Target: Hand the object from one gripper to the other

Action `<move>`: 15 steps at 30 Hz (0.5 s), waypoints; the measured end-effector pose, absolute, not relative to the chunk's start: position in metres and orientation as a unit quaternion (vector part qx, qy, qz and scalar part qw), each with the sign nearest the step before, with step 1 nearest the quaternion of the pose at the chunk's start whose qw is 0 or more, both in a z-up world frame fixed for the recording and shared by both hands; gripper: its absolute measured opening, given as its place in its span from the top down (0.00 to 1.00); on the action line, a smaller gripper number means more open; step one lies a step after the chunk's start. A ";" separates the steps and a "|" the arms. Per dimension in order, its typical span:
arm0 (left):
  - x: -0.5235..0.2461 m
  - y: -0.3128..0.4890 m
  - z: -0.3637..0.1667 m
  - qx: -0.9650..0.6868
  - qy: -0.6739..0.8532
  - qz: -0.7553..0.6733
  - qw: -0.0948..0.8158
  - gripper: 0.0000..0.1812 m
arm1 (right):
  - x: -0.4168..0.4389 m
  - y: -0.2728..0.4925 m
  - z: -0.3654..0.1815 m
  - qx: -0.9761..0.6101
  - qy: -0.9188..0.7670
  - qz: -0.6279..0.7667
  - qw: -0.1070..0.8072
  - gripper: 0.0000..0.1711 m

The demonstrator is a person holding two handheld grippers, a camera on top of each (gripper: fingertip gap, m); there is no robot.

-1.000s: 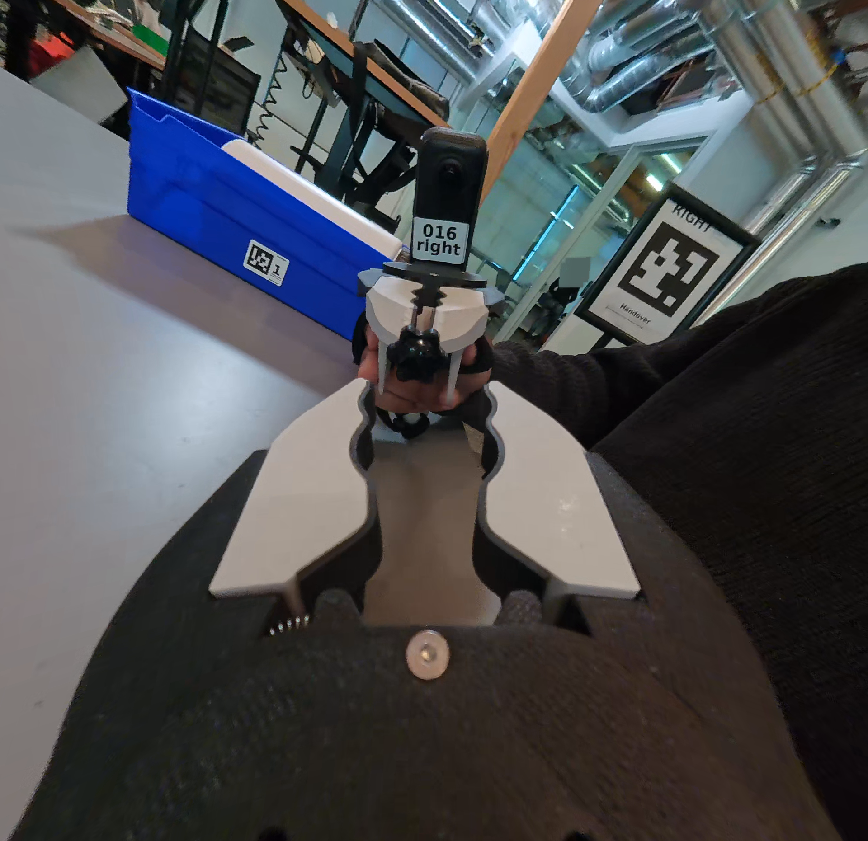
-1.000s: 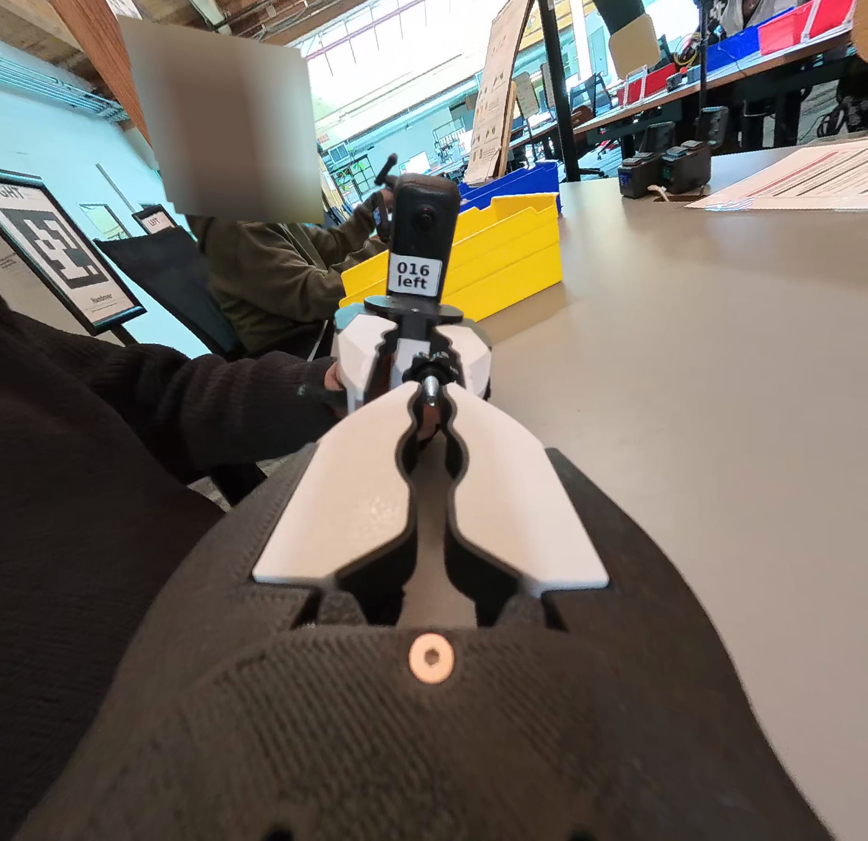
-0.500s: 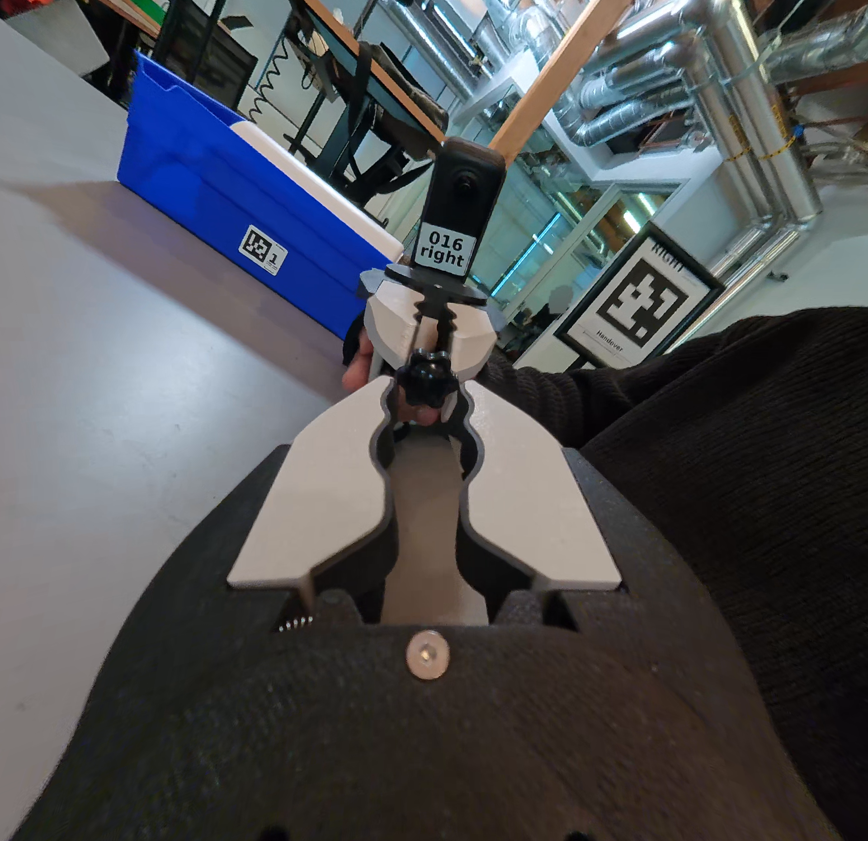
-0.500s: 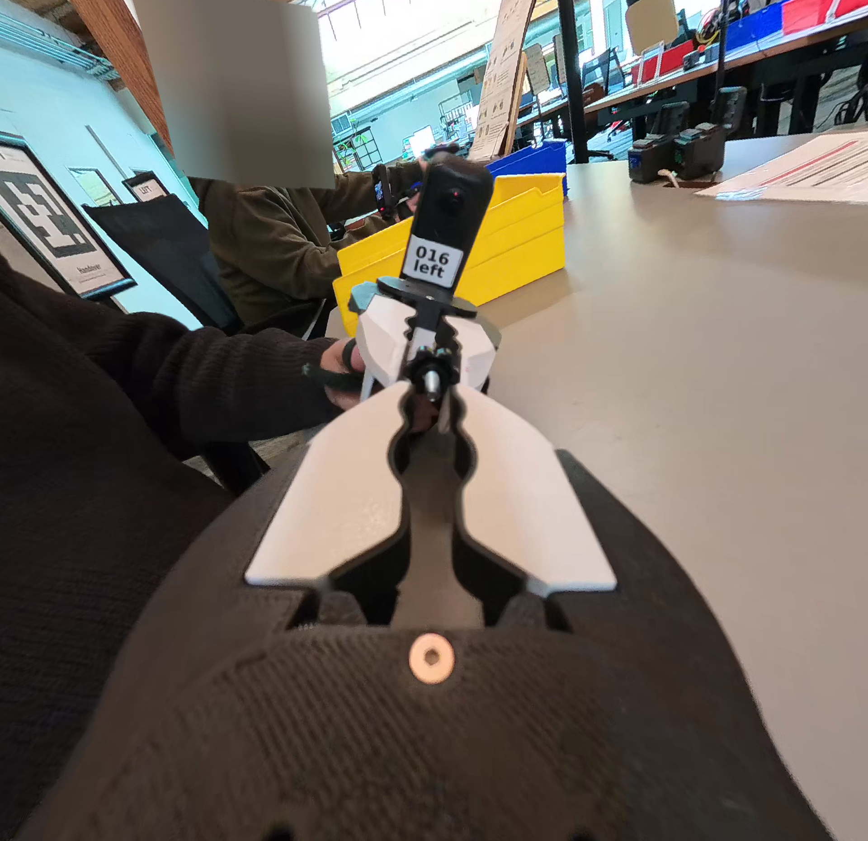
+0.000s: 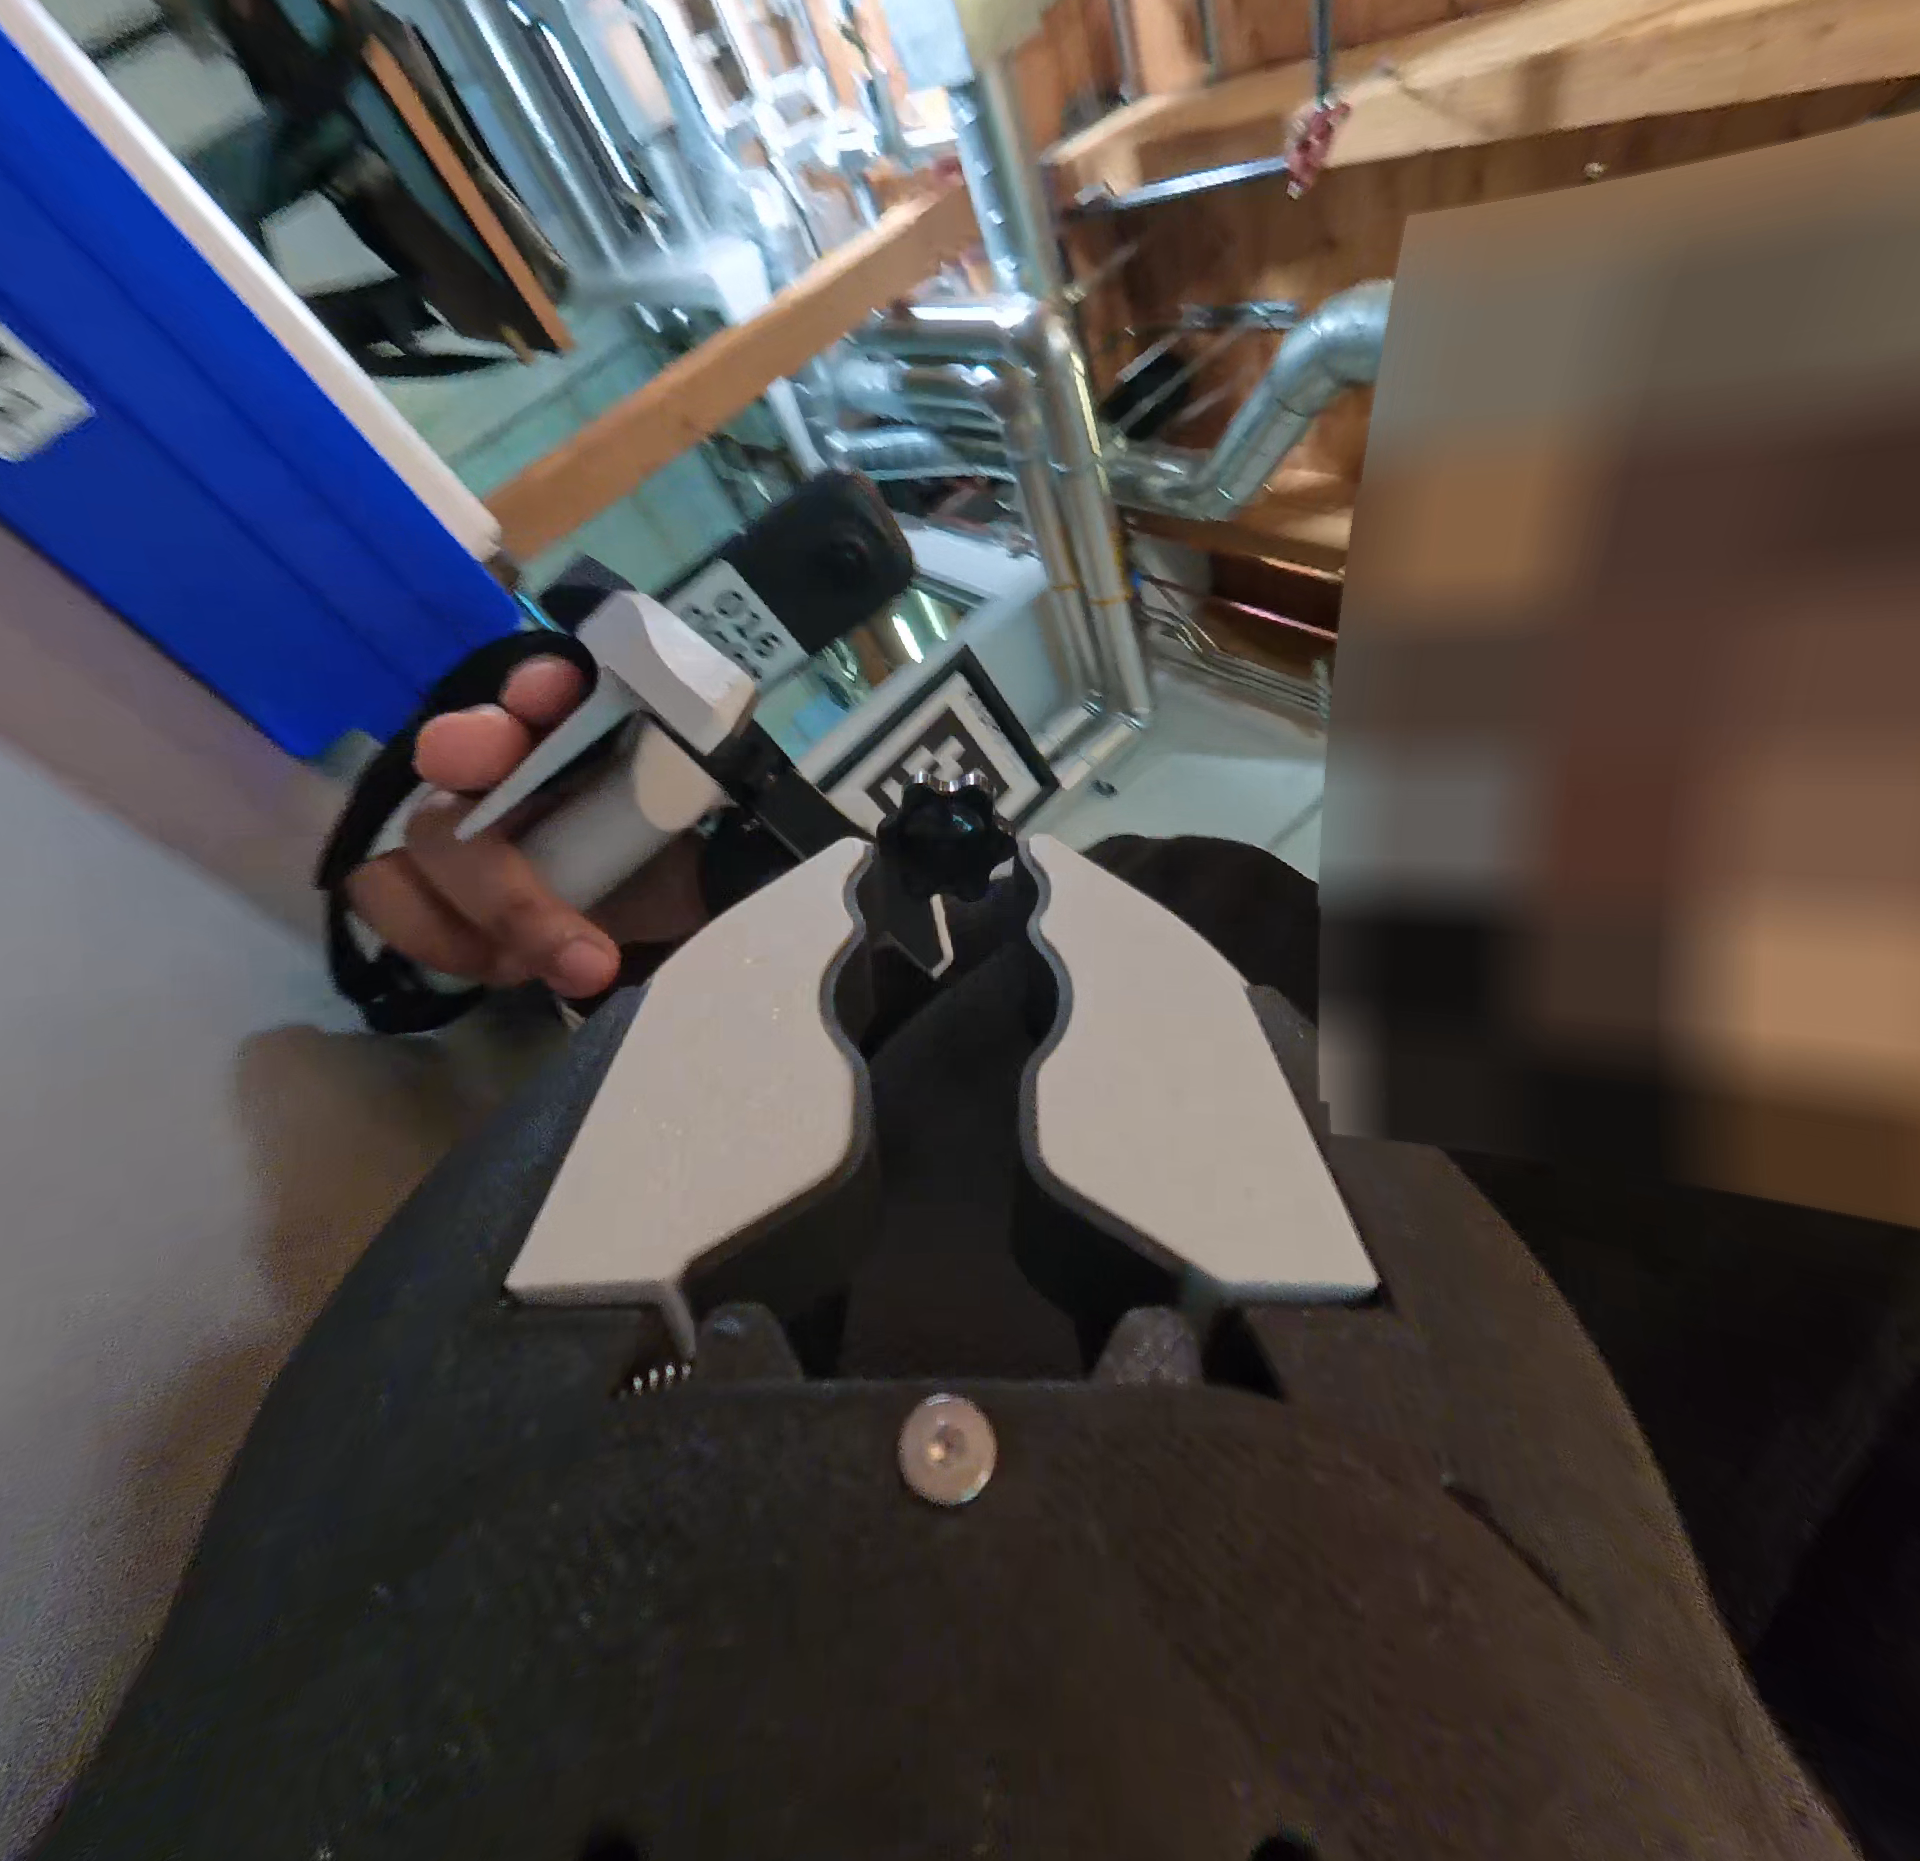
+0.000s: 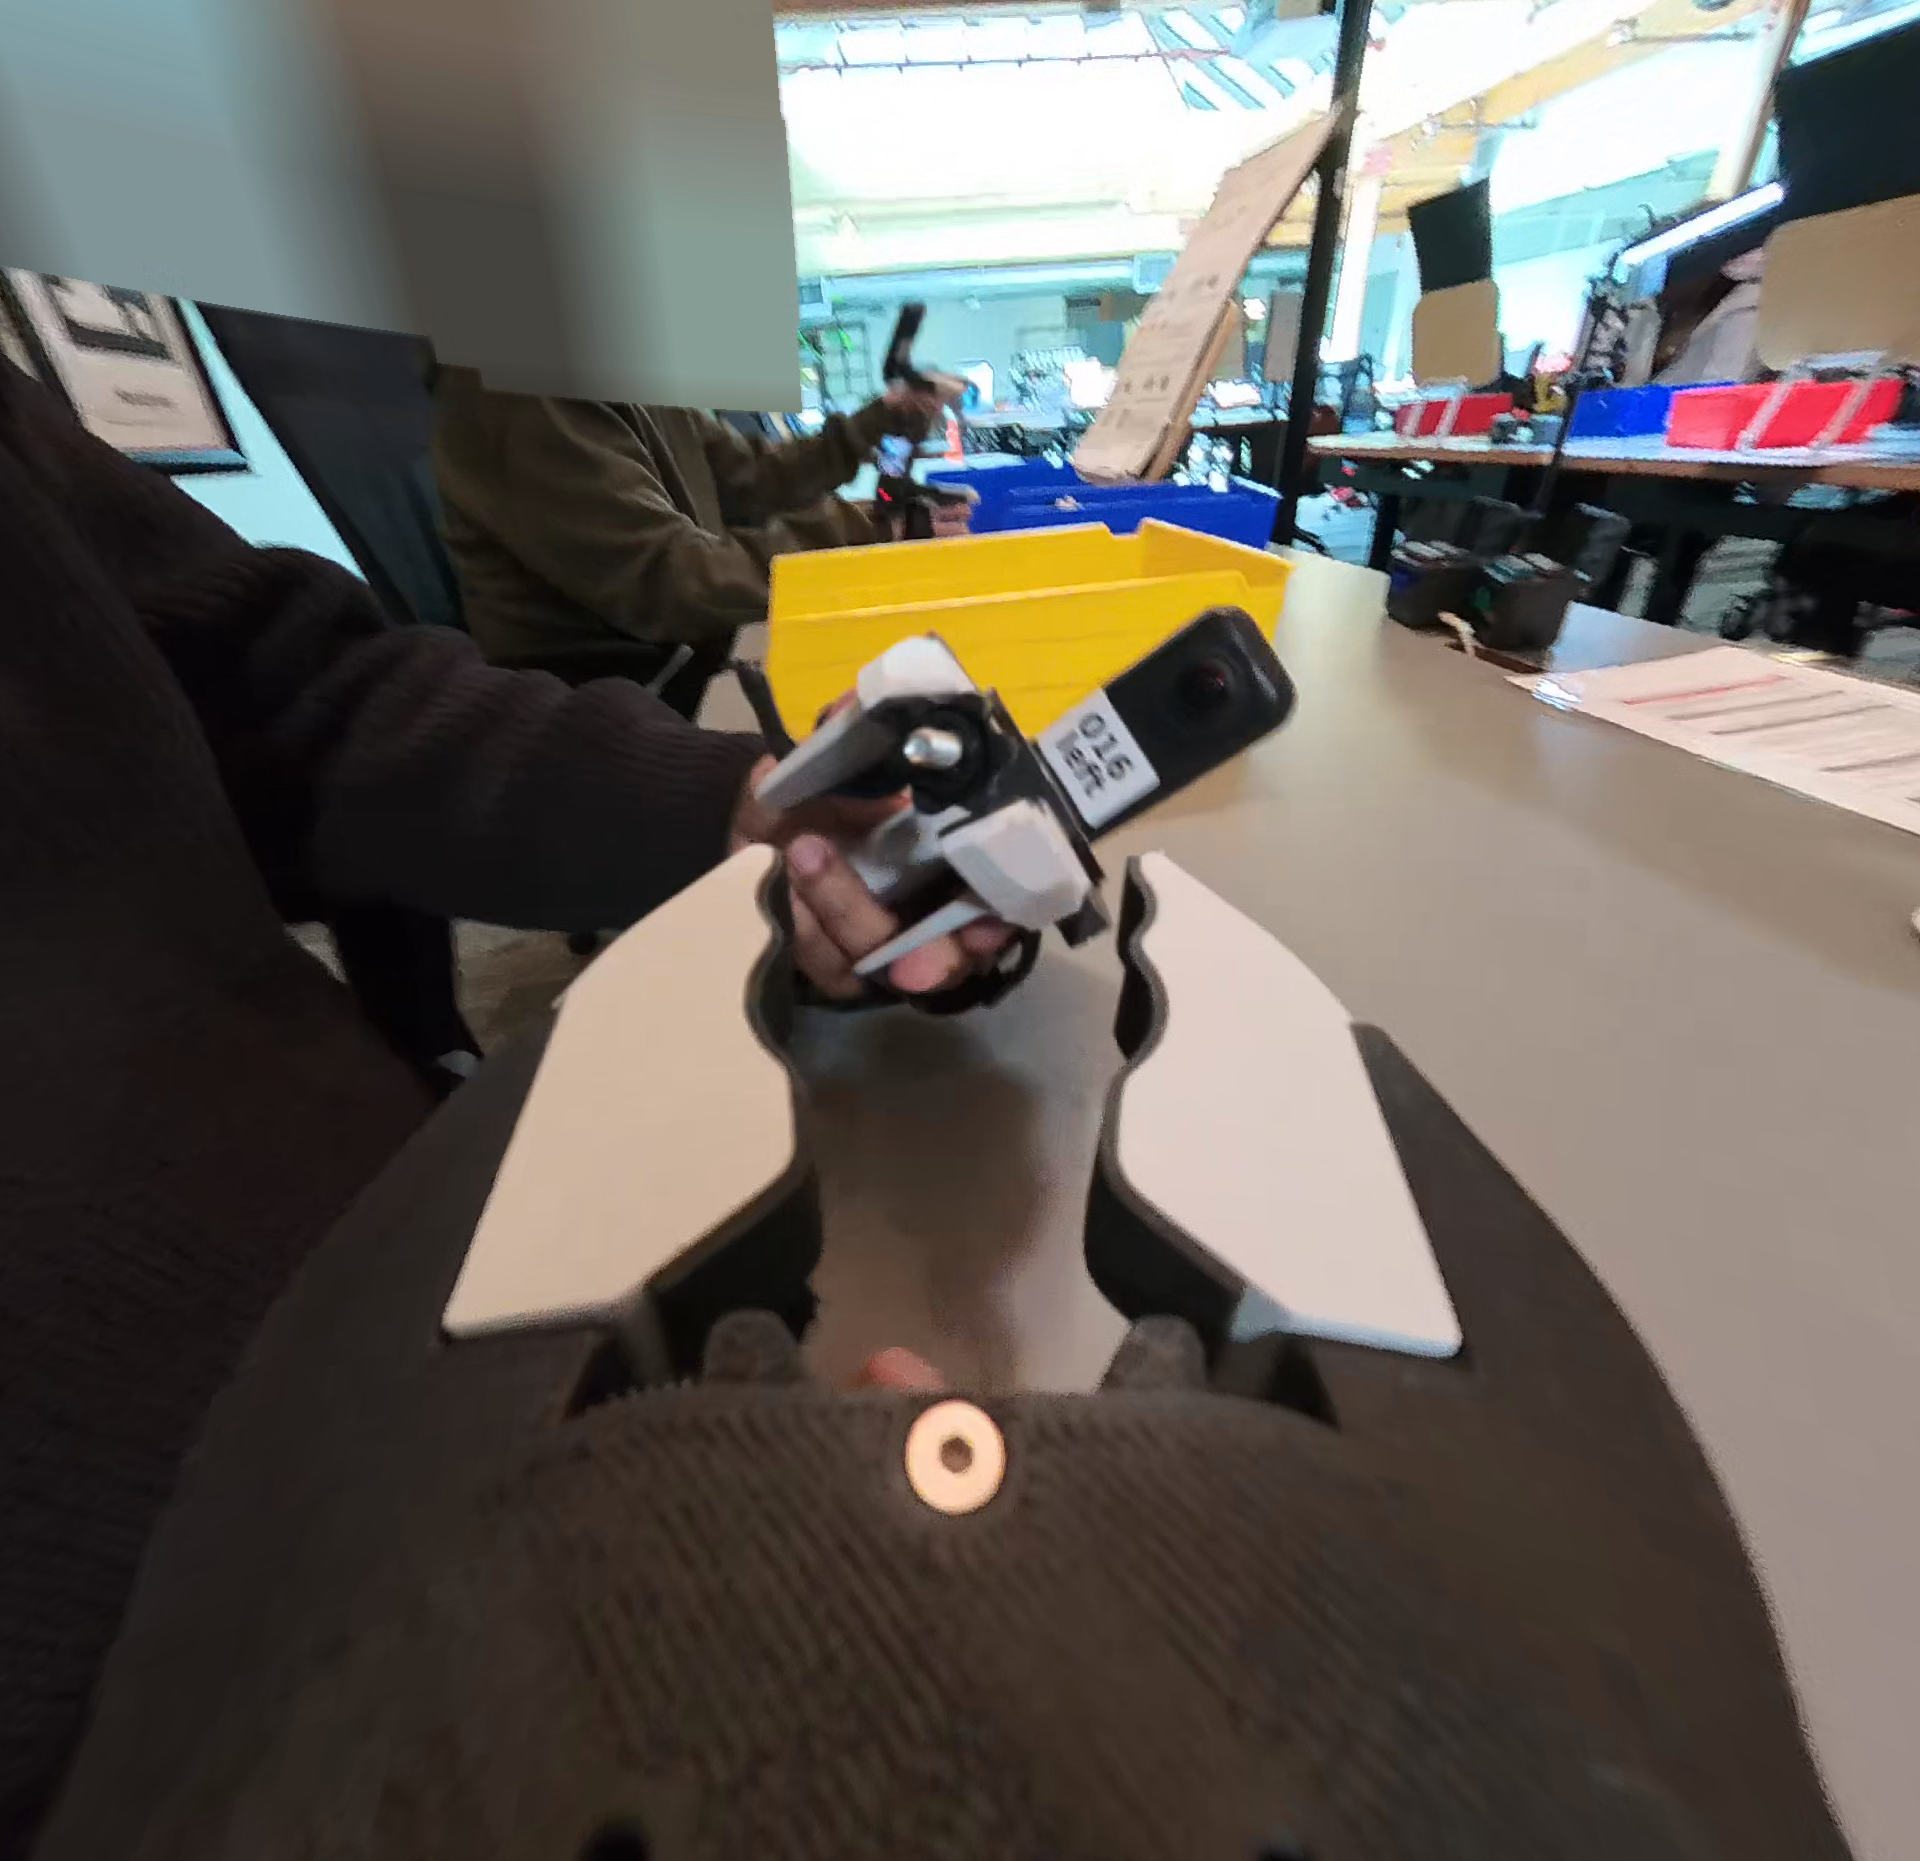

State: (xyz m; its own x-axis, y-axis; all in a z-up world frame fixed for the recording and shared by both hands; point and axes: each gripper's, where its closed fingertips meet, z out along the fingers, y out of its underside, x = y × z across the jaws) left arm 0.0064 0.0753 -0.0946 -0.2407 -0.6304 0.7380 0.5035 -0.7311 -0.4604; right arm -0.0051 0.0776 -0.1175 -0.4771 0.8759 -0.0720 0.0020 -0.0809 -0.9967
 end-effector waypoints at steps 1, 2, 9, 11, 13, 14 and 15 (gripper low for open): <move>0.012 0.070 -0.092 -0.494 0.080 -0.792 0.350 0.86 | -0.002 0.074 -0.113 -0.367 -0.574 0.652 0.333 0.65; 0.018 0.064 -0.092 -0.494 0.100 -0.795 0.337 0.86 | 0.001 0.071 -0.109 -0.362 -0.564 0.673 0.313 0.65; 0.049 0.033 -0.097 -0.502 0.186 -0.806 0.252 0.86 | 0.030 0.038 -0.094 -0.312 -0.548 0.764 0.137 0.71; 0.049 0.026 -0.091 -0.476 0.188 -0.829 0.224 0.86 | 0.034 0.028 -0.097 -0.306 -0.559 0.764 0.104 0.72; 0.051 0.020 -0.091 -0.473 0.200 -0.833 0.207 0.86 | 0.034 0.022 -0.100 -0.305 -0.564 0.763 0.087 0.73; 0.054 0.018 -0.092 -0.476 0.207 -0.830 0.205 0.86 | 0.034 0.020 -0.101 -0.305 -0.566 0.761 0.083 0.74; 0.055 0.017 -0.092 -0.478 0.211 -0.828 0.204 0.86 | 0.035 0.018 -0.101 -0.302 -0.570 0.760 0.079 0.75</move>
State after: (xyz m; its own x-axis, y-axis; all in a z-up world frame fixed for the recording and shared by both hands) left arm 0.0549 0.0171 -0.0924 -0.4603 -0.5396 0.7049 0.1370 -0.8277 -0.5442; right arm 0.0348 0.0185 -0.1014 -0.8047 0.4644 -0.3698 0.2255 -0.3372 -0.9141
